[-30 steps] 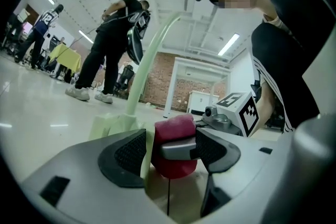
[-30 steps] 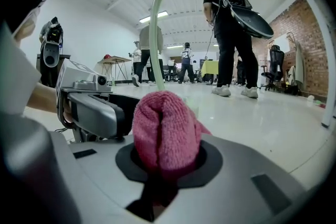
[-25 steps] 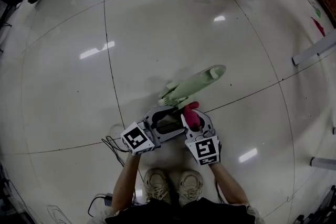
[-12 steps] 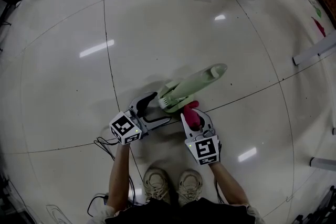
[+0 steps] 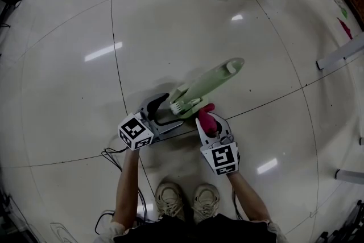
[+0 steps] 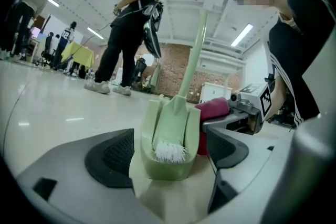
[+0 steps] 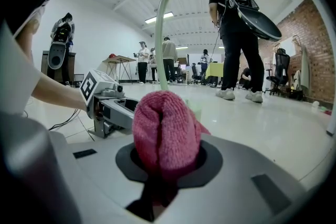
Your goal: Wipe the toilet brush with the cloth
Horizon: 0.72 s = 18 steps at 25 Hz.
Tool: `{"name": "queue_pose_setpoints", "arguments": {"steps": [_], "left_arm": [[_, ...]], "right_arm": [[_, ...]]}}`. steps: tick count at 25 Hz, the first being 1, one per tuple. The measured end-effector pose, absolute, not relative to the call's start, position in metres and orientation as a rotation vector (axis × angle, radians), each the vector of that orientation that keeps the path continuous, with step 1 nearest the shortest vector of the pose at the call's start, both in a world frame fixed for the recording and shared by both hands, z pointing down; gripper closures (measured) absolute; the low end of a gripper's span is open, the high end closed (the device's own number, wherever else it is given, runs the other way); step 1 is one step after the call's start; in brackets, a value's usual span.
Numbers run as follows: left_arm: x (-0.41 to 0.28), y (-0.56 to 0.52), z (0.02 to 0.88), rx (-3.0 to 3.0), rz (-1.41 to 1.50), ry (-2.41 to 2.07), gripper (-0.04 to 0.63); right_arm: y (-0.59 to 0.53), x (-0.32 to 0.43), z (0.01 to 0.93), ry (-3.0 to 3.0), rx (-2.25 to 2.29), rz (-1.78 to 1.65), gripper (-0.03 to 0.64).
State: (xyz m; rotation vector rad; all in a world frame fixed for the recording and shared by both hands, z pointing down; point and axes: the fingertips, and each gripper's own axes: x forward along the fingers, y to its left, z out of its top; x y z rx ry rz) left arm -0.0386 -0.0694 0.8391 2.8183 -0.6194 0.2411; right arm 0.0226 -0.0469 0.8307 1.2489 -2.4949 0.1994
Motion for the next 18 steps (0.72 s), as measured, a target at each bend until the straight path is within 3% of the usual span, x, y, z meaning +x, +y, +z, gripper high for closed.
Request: {"name": "queue_pose_setpoints", "arguments": {"steps": [18], "left_arm": [[-0.032, -0.056, 0.841, 2.777, 0.251, -0.523, 0.189]], "right_arm": [[-0.028, 0.002, 0.836, -2.525, 1.173, 0.29, 0.548]]}}
